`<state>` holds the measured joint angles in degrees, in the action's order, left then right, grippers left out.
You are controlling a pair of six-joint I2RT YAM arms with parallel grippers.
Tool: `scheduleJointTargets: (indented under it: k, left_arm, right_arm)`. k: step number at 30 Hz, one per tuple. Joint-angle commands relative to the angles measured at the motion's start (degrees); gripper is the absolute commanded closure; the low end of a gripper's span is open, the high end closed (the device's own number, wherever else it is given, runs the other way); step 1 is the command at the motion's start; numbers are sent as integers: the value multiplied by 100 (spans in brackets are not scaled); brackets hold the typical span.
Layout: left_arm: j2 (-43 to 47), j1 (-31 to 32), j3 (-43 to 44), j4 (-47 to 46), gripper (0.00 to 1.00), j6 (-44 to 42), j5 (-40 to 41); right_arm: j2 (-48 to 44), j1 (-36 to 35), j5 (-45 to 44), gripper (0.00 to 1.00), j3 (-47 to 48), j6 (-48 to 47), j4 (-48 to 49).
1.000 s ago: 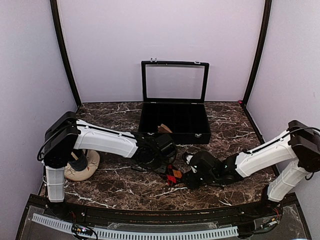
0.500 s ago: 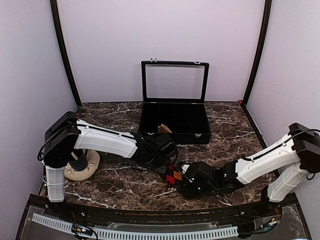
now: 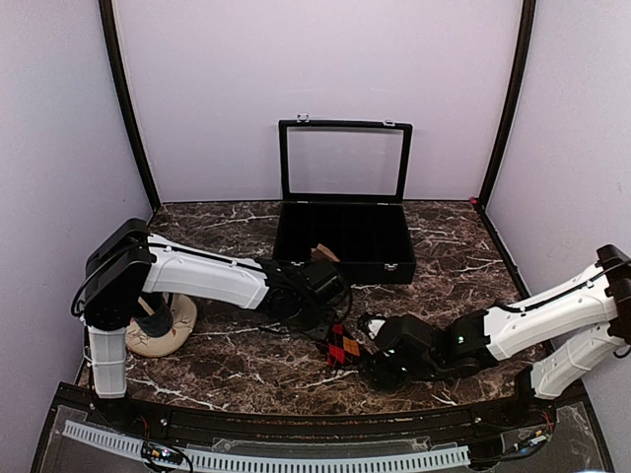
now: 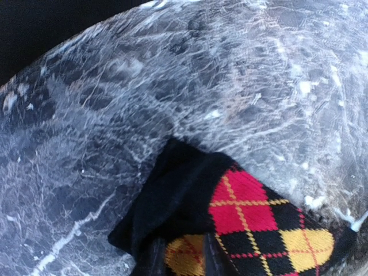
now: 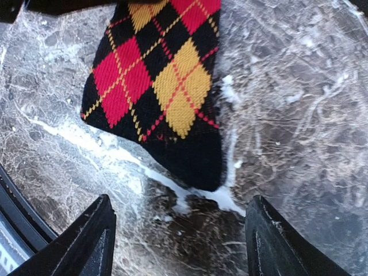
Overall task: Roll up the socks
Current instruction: Rotate the sock at the center of the board.
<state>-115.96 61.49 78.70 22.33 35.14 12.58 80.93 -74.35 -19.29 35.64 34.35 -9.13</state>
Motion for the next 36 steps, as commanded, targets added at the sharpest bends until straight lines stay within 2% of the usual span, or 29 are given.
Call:
scheduleJointTargets:
  k: [1, 3, 8, 13, 25, 30, 36]
  left_arm:
    - [717, -32, -105, -259, 61, -49, -157]
    - [955, -26, -200, -333, 54, 62, -124]
    - [1475, 44, -413, -483, 49, 375, -5]
    - [1900, 325, -543, -185, 49, 865, 470]
    - [2661, 1171, -1610, 655, 50, 2869, 1296]
    - [3030, 1343, -2177, 566, 50, 3244, 1390]
    - [3402, 1435, -2620, 530, 50, 3299, 1560]
  right_arm:
    - [-300, -47, -351, 29, 31, -235, -296]
    - [-360, -38, -440, 28, 42, -392, -313]
    - [-297, 17, -379, 28, 42, -787, -139]
    - [-149, 80, -185, 28, 44, -979, 115]
    - [712, 248, 246, 29, 404, -1021, 499]
    - [994, 241, 525, 31, 721, -832, 441]
    - [1238, 146, 795, 33, 913, -504, 485]
